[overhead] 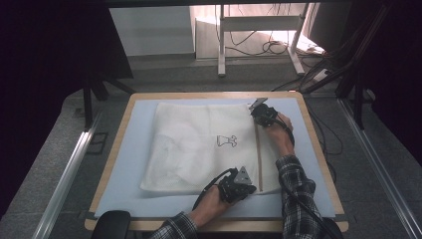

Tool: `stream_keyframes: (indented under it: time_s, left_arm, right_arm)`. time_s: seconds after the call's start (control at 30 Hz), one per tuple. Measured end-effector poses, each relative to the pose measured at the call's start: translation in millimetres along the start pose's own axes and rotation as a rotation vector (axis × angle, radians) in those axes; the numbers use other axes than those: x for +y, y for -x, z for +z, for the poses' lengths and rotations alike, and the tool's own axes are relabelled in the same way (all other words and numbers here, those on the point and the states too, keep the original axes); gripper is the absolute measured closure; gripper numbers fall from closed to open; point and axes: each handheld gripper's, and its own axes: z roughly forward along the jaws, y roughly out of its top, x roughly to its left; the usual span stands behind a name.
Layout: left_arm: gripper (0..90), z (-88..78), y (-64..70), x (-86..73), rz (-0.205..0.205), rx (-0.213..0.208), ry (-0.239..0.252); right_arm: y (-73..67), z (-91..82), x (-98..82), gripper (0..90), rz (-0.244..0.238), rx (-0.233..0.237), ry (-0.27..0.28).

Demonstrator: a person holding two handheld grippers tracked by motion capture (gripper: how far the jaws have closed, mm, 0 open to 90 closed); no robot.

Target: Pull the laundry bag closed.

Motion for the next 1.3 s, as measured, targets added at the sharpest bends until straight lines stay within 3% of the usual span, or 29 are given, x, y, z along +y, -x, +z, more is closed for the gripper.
stream_keyframes:
  time_s: [0.53, 0.73, 1.3]
  left_arm:
    - [90.0, 0.1, 0.4, 0.7, -0.002, 0.003, -0.004]
    - [90.0, -0.4, 3.3, 1.8, 0.028, 0.029, -0.021]
    - [90.0, 0.3, 2.6, 1.2, 0.003, 0.017, -0.007]
  right_arm:
    - [7.5, 11.7, 9.1, 84.9, -0.005, -0.021, -0.006]
    - [10.5, 17.3, 12.8, 85.1, -0.015, -0.028, -0.008]
    - [14.8, 29.3, 23.1, 85.5, -0.026, -0.053, -0.017]
